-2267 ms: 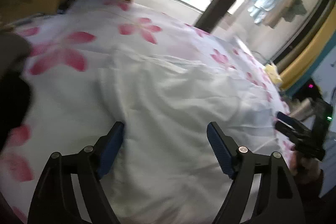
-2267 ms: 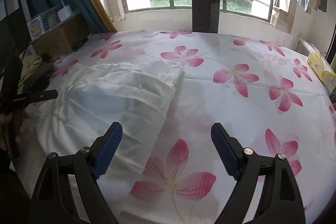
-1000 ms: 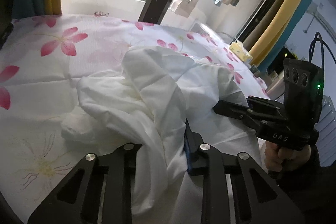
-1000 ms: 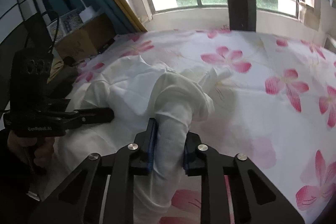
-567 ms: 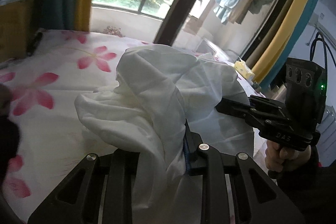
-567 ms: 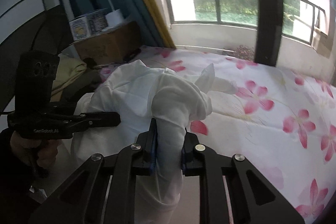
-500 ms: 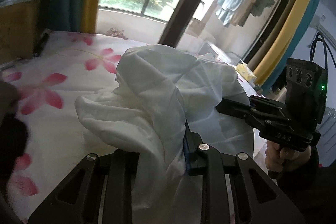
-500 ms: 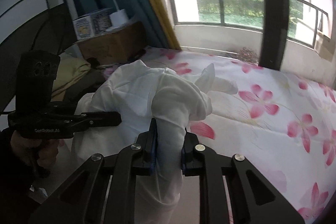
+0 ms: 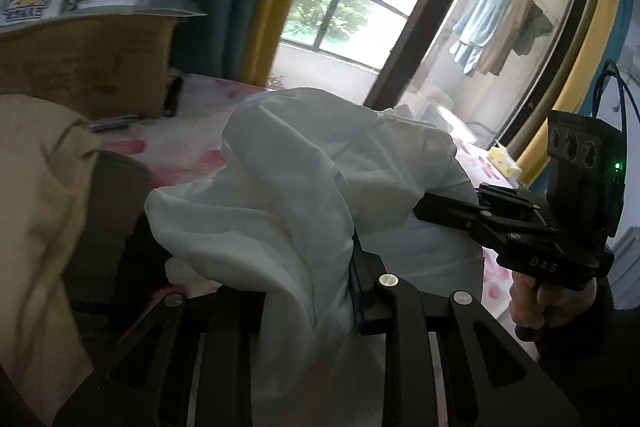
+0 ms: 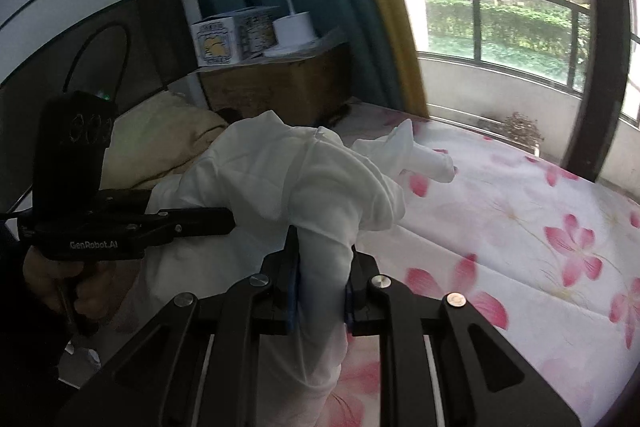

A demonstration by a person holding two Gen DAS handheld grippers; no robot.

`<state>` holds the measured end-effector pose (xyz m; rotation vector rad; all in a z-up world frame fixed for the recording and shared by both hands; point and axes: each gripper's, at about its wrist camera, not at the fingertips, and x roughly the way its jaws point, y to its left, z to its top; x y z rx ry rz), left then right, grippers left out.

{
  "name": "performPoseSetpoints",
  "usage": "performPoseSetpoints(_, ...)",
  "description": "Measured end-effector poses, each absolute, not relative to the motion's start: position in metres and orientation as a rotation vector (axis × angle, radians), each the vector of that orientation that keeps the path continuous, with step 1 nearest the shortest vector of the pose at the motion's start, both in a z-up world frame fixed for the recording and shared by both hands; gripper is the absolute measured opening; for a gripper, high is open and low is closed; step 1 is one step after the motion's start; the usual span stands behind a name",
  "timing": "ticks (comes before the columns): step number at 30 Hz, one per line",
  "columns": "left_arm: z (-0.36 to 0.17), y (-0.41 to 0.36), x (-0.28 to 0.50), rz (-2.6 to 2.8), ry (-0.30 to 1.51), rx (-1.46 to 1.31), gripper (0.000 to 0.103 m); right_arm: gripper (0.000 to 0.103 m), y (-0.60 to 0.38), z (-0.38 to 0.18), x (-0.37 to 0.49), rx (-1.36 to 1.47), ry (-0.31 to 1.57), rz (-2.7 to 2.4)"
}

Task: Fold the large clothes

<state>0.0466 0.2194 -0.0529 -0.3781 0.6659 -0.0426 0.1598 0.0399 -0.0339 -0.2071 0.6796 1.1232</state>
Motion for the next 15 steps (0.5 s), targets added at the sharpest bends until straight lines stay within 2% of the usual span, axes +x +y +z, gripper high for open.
performPoseSetpoints(7,-0.069,0.234,0.056,0.012,0.726,-0.349,0.027,0.017,0.064,-0.05,0.16,-0.22,0.712,1.134)
performPoseSetpoints(10,-0.079,0.236,0.066,0.025,0.761,-0.336,0.034,0.017,0.068,-0.059,0.165,-0.234,0.732,1.114)
performPoseSetpoints(15,-0.095,0.242,0.08,0.031,0.81,-0.364,0.055,0.02,0.067,-0.083,0.184,-0.222,0.803,1.046)
